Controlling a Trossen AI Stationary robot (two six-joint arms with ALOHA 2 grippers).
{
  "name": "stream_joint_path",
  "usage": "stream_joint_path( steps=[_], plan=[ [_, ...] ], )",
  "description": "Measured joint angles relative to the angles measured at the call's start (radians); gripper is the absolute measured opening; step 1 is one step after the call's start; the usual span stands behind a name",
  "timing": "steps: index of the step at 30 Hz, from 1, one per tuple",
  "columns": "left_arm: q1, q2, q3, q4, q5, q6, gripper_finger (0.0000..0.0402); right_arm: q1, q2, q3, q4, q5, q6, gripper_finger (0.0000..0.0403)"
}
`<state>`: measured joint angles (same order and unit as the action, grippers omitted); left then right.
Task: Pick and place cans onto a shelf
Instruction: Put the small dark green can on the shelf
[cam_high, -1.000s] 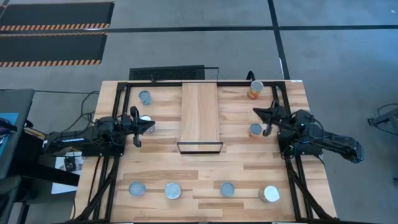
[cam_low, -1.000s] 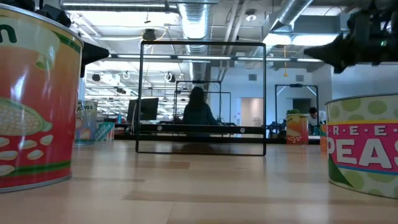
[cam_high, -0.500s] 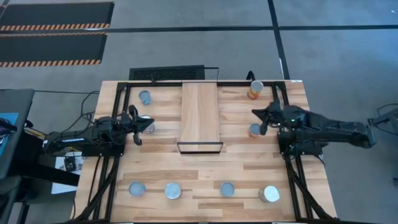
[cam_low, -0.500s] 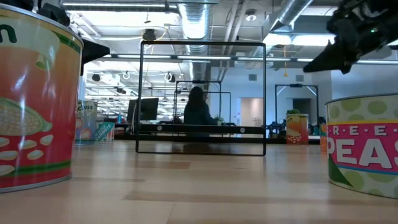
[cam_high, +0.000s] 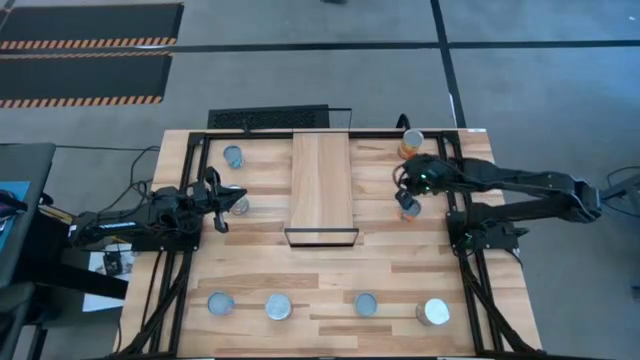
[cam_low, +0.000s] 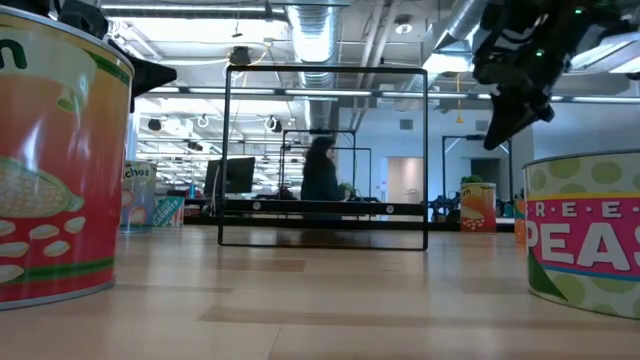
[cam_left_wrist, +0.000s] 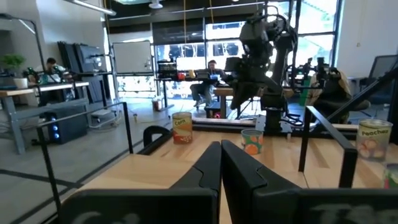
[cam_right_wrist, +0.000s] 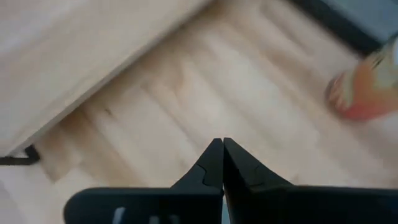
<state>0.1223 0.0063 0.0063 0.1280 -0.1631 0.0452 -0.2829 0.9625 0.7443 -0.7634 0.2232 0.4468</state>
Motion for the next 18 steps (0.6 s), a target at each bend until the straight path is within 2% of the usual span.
stream_joint_path(
  steps=[4, 11, 15, 18],
  plan=[
    [0.0, 0.0, 0.0, -0.001, -0.001, 0.008, 0.0, 0.049, 0.096, 0.027, -0.086, -0.043, 0.134, 0.0039],
    [0.0, 0.0, 0.0, -0.002, -0.003, 0.008, 0.0, 0.179, 0.222, 0.027, -0.152, -0.052, 0.351, 0.0119],
    [0.0, 0.0, 0.0, -0.002, -0.005, 0.008, 0.0, 0.222, 0.28, 0.027, -0.156, -0.059, 0.422, 0.0163],
    [0.0, 0.0, 0.0, -0.003, -0.007, 0.008, 0.0, 0.231, 0.324, 0.027, -0.161, -0.033, 0.446, 0.0182]
  ],
)
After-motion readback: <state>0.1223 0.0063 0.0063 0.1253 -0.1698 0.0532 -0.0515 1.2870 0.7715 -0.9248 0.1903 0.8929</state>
